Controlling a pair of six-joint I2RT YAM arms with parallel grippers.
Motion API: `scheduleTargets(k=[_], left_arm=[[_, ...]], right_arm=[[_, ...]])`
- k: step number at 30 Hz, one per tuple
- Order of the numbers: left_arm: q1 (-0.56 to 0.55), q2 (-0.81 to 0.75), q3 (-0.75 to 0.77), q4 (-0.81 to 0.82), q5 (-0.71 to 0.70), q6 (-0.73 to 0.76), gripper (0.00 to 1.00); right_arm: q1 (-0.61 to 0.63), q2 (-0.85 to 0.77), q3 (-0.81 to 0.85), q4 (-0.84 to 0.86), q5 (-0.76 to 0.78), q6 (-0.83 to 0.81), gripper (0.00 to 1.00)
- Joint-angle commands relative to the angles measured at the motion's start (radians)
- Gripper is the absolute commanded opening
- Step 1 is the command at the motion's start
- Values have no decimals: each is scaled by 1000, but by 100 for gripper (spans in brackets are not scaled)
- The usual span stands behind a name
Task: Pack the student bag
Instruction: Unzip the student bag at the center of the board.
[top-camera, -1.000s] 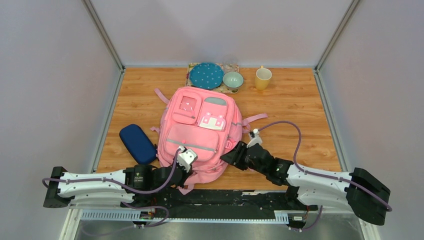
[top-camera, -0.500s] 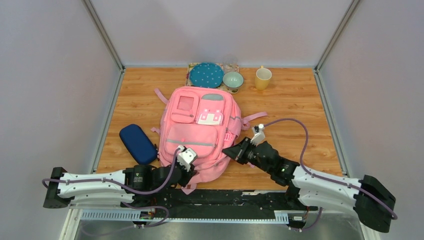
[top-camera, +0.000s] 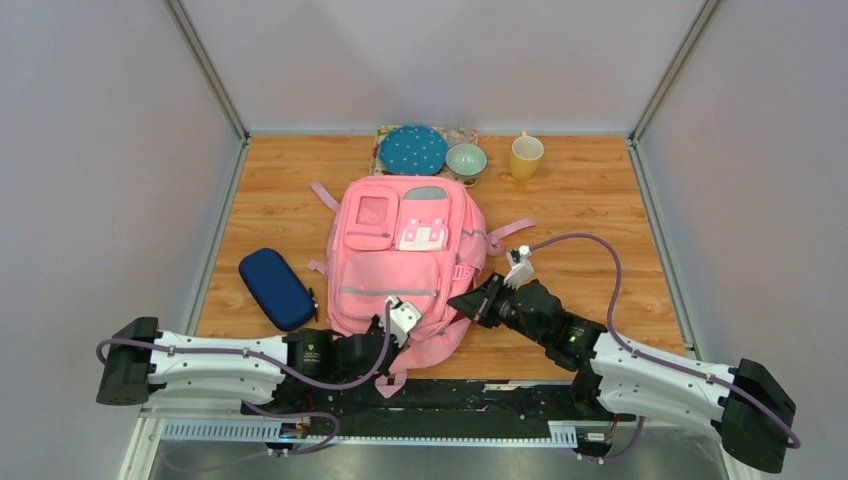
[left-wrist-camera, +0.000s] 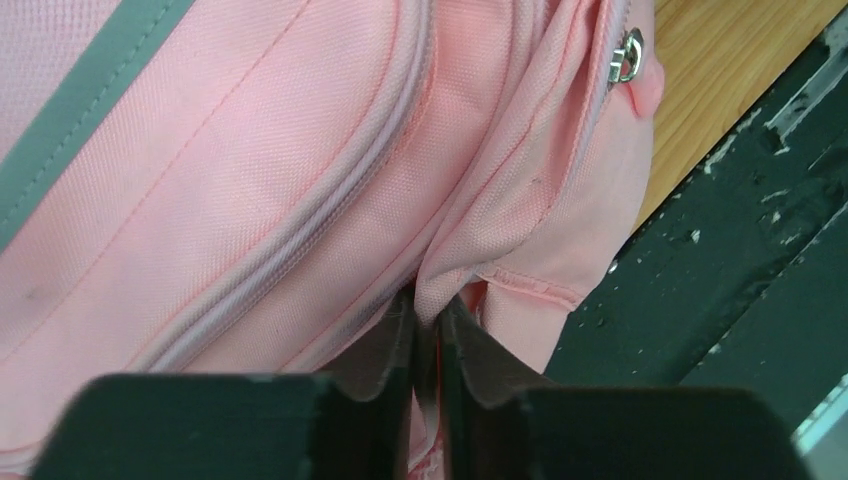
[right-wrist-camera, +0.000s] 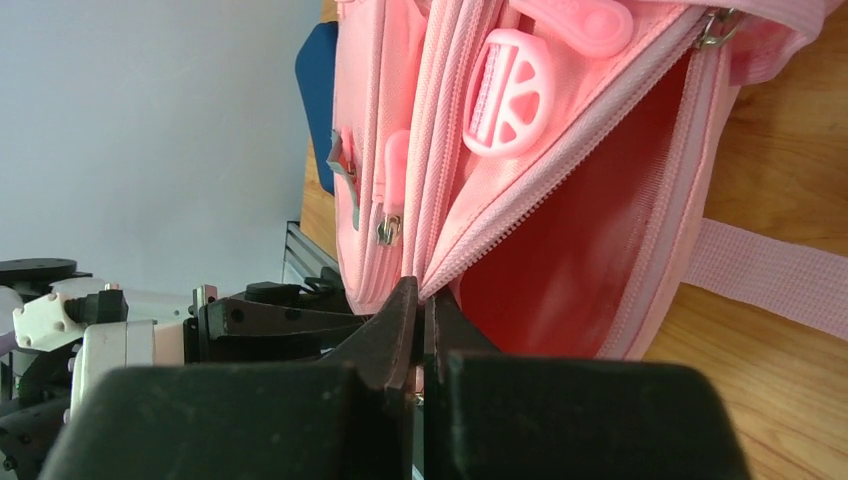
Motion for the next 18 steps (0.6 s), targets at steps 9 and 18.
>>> scheduleTargets(k=[9,18], left_arm=[[4,3,-19,152,-125,-34,0],[4,-44,-34,165,-116,-14,0]], right_arm=[[18,-151,68,-363,62,-44,28],[45,-418,31,-554,-17,-195,52]])
